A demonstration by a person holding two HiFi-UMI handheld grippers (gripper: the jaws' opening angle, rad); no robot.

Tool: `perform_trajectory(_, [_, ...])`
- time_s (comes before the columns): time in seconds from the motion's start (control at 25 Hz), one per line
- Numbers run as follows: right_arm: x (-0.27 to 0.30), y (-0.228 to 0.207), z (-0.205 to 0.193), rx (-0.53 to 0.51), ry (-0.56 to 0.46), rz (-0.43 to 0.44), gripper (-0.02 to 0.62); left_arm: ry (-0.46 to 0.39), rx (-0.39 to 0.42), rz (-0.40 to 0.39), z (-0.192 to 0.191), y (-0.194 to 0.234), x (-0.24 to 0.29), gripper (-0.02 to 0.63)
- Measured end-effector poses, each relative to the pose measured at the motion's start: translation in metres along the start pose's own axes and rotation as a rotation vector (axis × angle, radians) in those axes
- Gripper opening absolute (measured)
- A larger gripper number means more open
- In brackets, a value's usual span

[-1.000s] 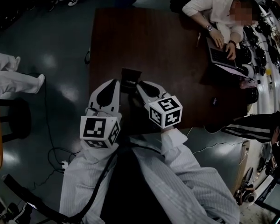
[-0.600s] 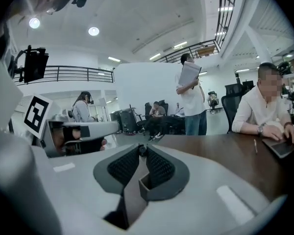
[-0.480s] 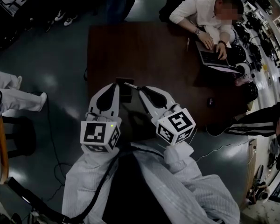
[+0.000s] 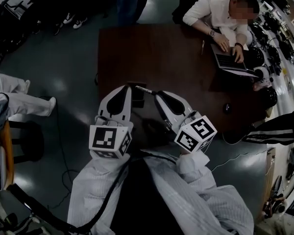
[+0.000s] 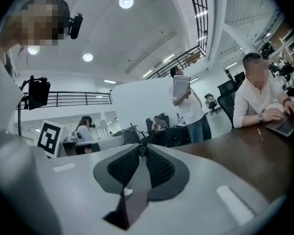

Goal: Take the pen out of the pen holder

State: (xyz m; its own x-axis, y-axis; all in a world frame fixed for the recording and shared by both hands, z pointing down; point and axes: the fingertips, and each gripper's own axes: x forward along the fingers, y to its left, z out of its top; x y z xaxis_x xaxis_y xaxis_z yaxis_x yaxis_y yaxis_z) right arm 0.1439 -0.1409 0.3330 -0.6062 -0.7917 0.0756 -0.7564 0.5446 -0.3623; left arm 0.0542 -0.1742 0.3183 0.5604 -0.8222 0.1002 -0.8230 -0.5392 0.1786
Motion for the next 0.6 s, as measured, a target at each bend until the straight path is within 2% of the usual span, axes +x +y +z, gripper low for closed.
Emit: perform_trajectory(0.6, [0.013,-0.003,-0.003,-0.006,0.015,0.028,0.048,0.018,-0.004,0.031,-0.009,0.007,0.005,0.005])
